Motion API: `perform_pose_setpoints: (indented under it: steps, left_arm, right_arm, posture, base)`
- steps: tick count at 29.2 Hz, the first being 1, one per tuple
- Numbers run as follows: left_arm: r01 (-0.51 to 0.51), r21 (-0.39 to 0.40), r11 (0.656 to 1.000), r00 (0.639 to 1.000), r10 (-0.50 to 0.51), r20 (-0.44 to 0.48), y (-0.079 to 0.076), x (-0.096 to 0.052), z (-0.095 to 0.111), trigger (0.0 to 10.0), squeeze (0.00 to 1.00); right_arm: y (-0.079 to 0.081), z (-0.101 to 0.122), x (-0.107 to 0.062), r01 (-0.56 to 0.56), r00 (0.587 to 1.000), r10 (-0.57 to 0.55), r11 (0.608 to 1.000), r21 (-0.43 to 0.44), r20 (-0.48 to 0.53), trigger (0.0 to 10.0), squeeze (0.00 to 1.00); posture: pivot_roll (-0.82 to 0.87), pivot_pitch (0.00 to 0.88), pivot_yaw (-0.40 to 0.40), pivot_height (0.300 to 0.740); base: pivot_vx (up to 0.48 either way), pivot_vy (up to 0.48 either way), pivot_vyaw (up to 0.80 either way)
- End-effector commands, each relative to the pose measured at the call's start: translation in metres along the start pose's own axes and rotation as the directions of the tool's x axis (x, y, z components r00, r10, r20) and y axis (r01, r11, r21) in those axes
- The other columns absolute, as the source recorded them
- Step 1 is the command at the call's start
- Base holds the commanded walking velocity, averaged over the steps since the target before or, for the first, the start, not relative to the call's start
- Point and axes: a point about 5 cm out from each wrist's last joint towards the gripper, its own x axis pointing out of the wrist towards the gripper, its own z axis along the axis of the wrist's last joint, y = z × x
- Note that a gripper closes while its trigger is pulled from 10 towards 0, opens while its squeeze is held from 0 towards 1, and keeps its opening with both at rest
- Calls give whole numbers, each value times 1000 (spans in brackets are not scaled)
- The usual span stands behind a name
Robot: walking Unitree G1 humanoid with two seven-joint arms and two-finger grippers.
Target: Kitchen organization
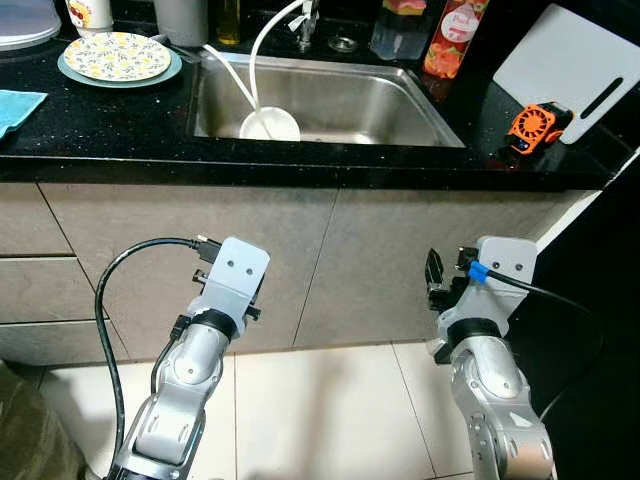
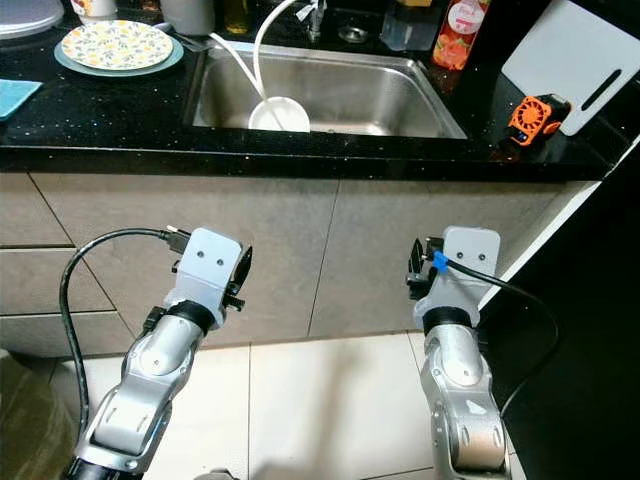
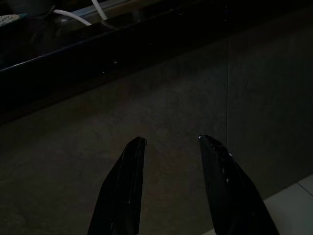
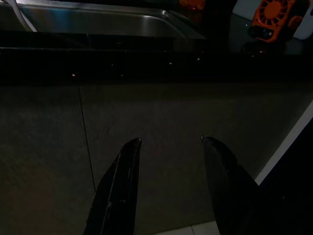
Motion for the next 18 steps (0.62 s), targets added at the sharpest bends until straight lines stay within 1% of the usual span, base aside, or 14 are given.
perform_pose_setpoints:
  steps: [1,4,9,14,18]
  left_arm:
    - [20,-4,1000,1000,-20,-14,-6,1,-1,10000,0]
    - [17,-8,1000,1000,-17,-17,-5,1,-2,10000,0]
    - [14,-7,1000,1000,-14,-24,-1,2,-3,10000,0]
    - [19,-13,1000,999,-20,-32,0,2,-4,10000,0]
    - [19,-10,1000,999,-20,-33,0,3,-4,10000,0]
  right_arm:
    - [-6,-2,-1,23,1000,-23,1000,-9,-21,10000,0]
    - [-6,-3,-1,22,999,-22,1000,-4,-25,10000,0]
    - [-2,-2,1,18,1000,-18,1000,5,-17,10000,0]
    - [-4,-3,-1,31,999,-31,999,10,-21,10000,0]
    - [-2,-3,0,25,1000,-25,1000,15,-19,10000,0]
  posture:
    - [159,130,-113,740]
    - [158,131,-111,740]
    - [174,128,-100,740]
    - [171,129,-97,740]
    - [187,127,-98,740]
  base:
    - [0,0,0]
    - [0,0,0]
    - [0,0,0]
    - [0,0,0]
    - [0,0,0]
